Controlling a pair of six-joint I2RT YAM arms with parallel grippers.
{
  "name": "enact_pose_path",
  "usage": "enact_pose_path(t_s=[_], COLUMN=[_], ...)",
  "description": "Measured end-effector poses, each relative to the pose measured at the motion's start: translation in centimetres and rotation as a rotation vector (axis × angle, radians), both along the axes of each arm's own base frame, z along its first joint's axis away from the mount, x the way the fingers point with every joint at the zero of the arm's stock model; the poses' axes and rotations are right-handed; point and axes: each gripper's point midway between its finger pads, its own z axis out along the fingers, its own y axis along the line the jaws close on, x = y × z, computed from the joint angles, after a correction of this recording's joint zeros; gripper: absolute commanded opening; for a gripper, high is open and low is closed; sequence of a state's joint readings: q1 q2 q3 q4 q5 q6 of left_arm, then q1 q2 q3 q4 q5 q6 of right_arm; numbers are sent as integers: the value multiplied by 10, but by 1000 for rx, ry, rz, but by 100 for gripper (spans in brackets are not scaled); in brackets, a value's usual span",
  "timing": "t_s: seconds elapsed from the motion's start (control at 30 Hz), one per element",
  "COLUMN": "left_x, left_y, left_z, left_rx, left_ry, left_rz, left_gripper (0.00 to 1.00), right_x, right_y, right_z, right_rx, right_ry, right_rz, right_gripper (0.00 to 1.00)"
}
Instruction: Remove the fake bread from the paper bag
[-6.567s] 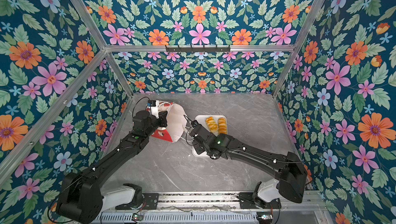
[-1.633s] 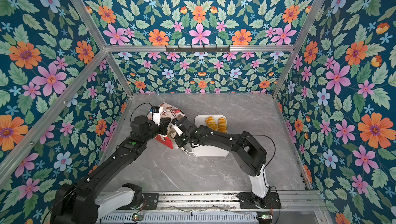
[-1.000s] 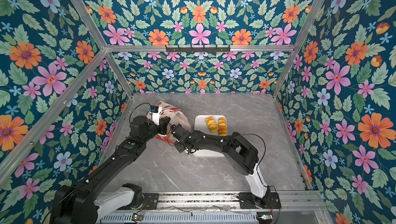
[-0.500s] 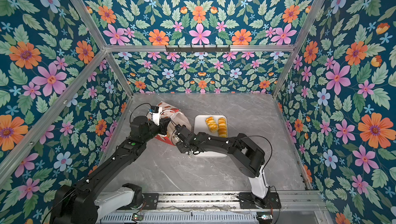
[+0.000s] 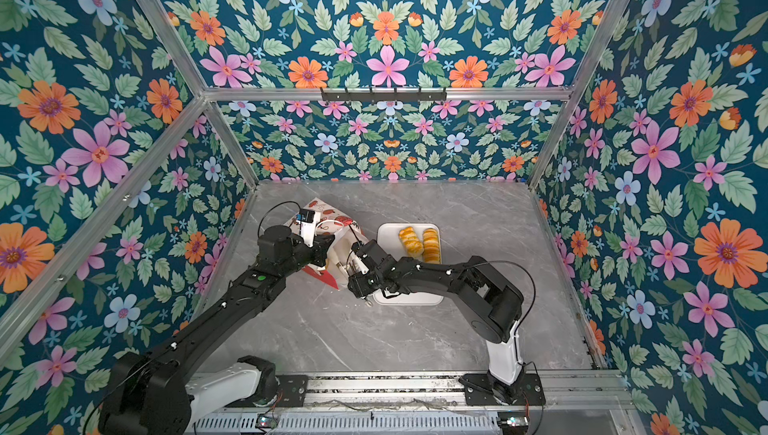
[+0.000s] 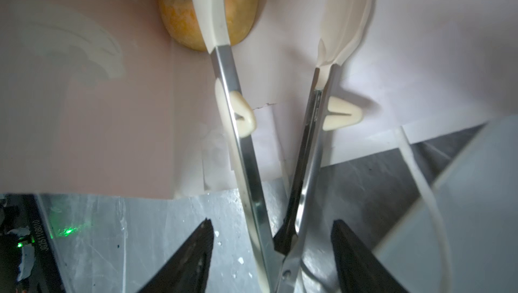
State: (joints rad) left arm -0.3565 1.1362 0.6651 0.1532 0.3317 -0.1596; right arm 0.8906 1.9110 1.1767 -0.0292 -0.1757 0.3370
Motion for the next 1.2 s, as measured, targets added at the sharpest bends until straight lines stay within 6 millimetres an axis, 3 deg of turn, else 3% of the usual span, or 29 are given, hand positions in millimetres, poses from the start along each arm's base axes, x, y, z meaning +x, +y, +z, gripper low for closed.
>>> enact_pose_path(t_s=[0.4, 0.77, 1.2], left_x=[-7, -8, -10], left_y=[-6, -5, -5], left_z=[-2, 0, 1], left_rx=[-16, -18, -20], left_ry=[14, 8, 3], left_rz=[-19, -19, -20], left_gripper=[0, 0, 0], right_x=[1, 7, 12], right_y=[2, -3, 16], right_z=[-20, -16, -20], right_rx=[-12, 70, 144], right_ry=[34, 74, 105], right_rz=[-7, -50, -24], right_gripper=[67, 66, 59])
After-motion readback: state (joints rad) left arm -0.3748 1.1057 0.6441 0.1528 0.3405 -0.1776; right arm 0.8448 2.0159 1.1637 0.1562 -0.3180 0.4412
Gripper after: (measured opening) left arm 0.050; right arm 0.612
